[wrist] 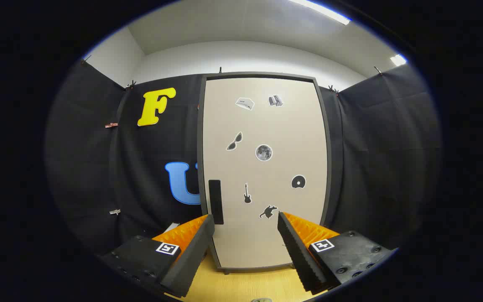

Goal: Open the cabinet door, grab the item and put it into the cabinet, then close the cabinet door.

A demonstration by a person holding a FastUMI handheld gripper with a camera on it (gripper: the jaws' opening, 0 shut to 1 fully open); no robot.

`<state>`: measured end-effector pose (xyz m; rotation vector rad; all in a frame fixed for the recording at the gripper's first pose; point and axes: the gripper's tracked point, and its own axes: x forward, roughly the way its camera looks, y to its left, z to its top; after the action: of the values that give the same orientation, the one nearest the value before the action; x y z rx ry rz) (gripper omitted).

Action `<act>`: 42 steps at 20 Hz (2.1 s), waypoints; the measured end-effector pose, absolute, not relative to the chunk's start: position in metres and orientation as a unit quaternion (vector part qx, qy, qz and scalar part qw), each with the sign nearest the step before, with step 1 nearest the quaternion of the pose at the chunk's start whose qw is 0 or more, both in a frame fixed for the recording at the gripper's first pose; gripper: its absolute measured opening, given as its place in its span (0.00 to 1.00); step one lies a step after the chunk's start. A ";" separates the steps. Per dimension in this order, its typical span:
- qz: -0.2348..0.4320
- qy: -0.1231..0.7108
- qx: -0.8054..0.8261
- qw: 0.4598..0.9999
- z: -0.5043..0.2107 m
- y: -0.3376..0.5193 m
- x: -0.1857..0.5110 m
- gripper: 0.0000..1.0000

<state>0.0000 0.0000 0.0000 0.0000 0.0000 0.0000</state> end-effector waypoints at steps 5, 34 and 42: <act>0.000 0.003 0.004 1.000 -0.002 0.000 0.006 0.97; 0.025 0.036 0.005 0.999 -0.045 0.067 0.089 0.98; 0.001 0.033 0.001 0.999 -0.070 0.073 0.148 0.96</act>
<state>0.1483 0.0727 -0.0702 0.0026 0.0668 0.0016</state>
